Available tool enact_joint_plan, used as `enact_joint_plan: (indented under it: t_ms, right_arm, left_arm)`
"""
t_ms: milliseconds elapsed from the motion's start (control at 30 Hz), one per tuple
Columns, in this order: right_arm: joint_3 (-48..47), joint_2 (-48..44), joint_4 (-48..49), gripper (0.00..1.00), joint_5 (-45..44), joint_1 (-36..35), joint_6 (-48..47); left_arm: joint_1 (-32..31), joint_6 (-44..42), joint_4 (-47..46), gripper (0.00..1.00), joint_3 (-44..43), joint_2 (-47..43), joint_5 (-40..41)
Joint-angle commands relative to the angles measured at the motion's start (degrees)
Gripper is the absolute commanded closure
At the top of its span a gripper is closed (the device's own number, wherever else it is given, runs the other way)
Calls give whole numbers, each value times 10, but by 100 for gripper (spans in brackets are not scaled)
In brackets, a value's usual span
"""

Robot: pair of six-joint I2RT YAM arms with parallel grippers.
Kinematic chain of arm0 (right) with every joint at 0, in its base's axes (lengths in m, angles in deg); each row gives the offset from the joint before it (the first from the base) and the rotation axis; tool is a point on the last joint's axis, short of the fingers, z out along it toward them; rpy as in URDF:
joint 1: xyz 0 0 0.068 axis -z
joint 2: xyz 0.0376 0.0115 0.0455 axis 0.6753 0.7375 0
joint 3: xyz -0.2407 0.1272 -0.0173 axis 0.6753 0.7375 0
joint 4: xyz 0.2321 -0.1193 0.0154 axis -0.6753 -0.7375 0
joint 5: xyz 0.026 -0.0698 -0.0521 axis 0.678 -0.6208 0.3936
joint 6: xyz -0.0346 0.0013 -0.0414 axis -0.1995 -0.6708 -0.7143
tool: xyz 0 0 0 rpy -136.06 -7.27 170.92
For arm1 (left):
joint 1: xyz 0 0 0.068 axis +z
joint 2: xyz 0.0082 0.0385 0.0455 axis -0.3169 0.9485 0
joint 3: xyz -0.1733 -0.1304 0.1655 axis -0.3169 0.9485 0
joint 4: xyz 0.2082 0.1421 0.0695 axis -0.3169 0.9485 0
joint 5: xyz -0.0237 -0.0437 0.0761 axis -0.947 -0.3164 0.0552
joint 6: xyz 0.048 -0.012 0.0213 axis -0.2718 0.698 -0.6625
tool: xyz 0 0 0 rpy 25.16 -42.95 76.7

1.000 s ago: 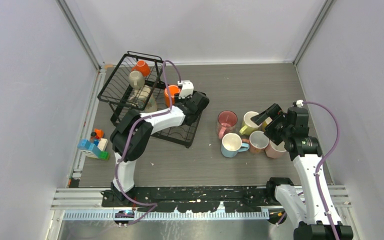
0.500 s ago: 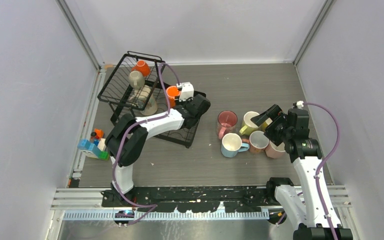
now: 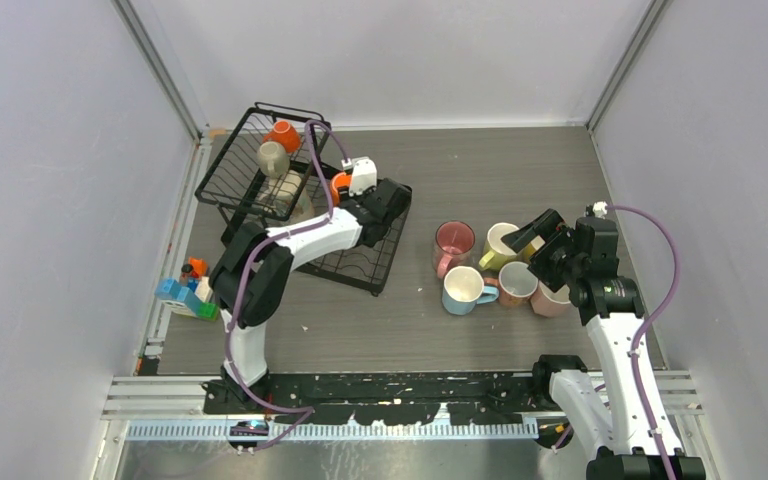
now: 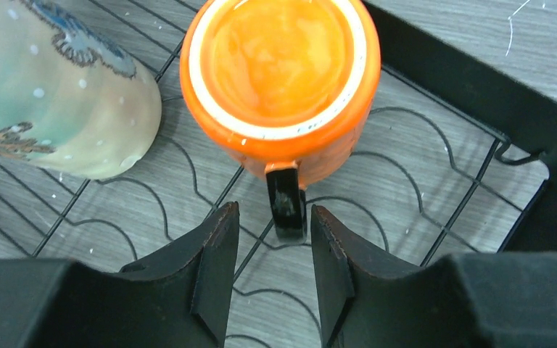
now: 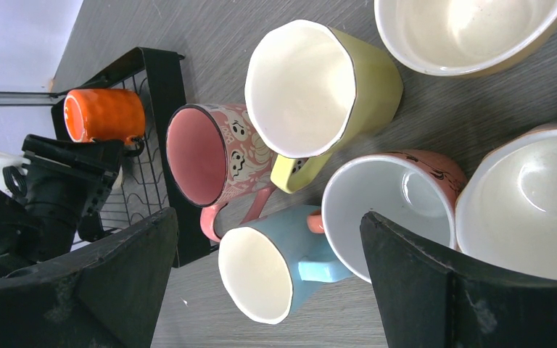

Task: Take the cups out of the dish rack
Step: Unload the cup from the dish rack.

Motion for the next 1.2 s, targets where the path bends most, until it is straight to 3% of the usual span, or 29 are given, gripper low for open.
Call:
enact_joint_plan:
  t_ms: [0,600,800,933,1167]
  right_arm:
    - [2,-9,12,0,6,2,-7]
    - [3,-11,9,0,4,2,-9]
    - [2,-13,6,0,4,2,-10]
    - [0,-16,4,0,4,2,-10]
    - [-10,-15,6,0,8,2,-5]
  left_arm:
    - [9,-1,-11,57,-35,18,-10]
    - [23,10,-14,64,-48,50,-38]
    - [24,6,-17,76,-49,51,-42]
    - [23,-6,-20,99,-47,39,-46]
    - [12,-46,-53,100,-7,-13,-62]
